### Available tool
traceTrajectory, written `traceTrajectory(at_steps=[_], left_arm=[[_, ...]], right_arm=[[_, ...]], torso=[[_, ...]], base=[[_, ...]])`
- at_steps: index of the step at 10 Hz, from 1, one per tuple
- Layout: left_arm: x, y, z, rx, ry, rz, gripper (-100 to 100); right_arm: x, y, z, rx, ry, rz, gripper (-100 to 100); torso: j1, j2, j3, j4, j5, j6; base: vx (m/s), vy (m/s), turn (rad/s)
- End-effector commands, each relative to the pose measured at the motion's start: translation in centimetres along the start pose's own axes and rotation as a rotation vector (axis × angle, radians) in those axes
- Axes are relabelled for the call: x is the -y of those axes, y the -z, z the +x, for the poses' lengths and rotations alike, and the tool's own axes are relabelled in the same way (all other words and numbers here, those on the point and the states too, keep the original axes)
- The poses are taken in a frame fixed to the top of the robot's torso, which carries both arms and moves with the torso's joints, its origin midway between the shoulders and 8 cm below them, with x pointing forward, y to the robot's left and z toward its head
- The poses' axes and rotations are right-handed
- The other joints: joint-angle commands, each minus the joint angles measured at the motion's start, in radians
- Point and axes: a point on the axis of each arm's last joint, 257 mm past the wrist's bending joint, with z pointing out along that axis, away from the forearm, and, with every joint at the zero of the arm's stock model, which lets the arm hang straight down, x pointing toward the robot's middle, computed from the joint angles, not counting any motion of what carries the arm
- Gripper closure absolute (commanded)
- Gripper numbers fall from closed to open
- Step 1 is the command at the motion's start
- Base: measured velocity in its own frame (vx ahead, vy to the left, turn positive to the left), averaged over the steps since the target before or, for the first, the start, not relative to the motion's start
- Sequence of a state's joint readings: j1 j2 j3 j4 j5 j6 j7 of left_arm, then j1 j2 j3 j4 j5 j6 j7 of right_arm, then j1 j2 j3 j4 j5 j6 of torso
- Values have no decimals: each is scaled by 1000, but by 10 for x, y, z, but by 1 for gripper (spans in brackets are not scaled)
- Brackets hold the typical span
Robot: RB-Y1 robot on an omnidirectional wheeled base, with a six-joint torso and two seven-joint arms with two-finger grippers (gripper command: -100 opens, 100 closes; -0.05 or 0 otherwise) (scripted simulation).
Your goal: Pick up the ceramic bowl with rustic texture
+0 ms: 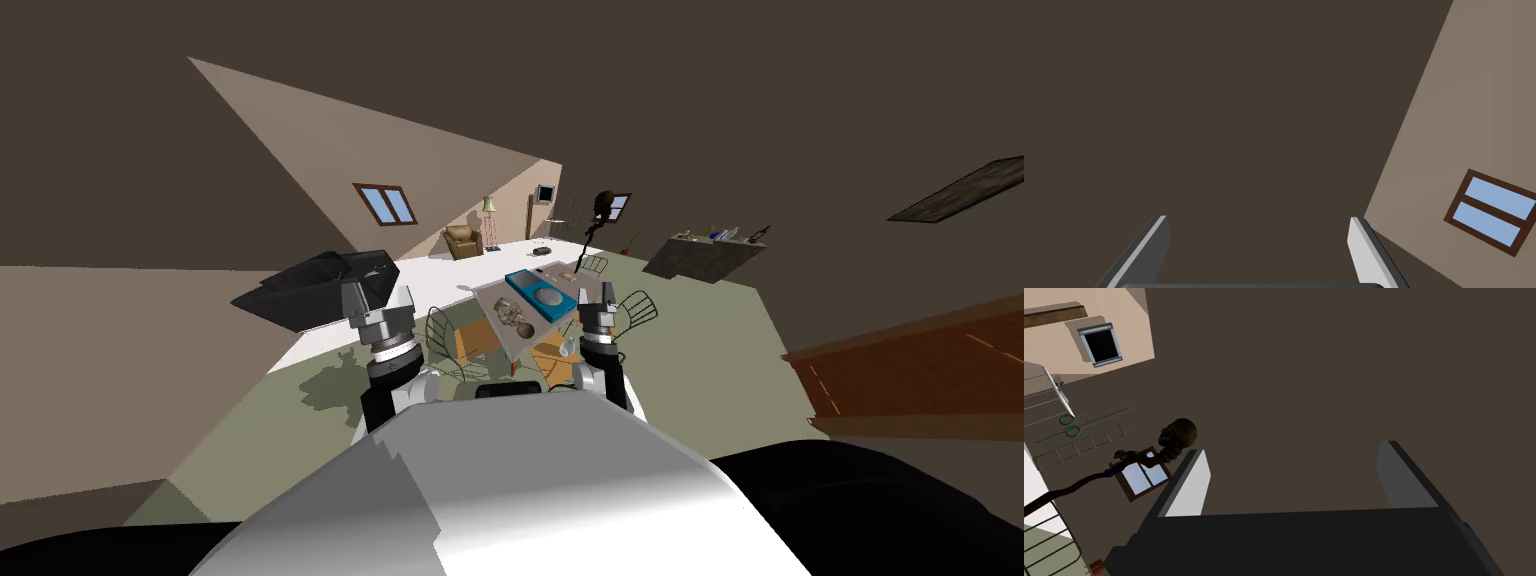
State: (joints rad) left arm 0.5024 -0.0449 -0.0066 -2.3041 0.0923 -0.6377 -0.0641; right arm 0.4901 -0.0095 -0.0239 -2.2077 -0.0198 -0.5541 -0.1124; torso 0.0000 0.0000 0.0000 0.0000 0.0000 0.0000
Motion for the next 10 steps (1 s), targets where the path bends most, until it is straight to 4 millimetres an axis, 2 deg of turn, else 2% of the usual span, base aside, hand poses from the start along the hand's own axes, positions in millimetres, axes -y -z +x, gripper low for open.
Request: traceTrajectory(at_steps=[1,2,8,9,10], left_arm=[[0,0,0,0,0,0,0],[0,0,0,0,0,0,0],[0,0,0,0,0,0,0],[0,0,0,0,0,0,0],[0,0,0,0,0,0,0]], right_arm=[[17,3,2,-32,52,50,-100],[36,7,2,-60,109,103,-100],[117,33,-13,-165,391,320,-100],[117,33,-13,-165,391,320,-100],[133,40,-18,-186,453,362,-100]], torso=[[0,0,0,0,0,0],[3,1,0,0,1,-1],[6,3,2,1,1,0],[6,3,2,1,2,0],[4,2,1,1,1,0]], base=[[-16,52,274],[-46,115,362],[-38,95,198],[-21,61,78],[-15,58,166]])
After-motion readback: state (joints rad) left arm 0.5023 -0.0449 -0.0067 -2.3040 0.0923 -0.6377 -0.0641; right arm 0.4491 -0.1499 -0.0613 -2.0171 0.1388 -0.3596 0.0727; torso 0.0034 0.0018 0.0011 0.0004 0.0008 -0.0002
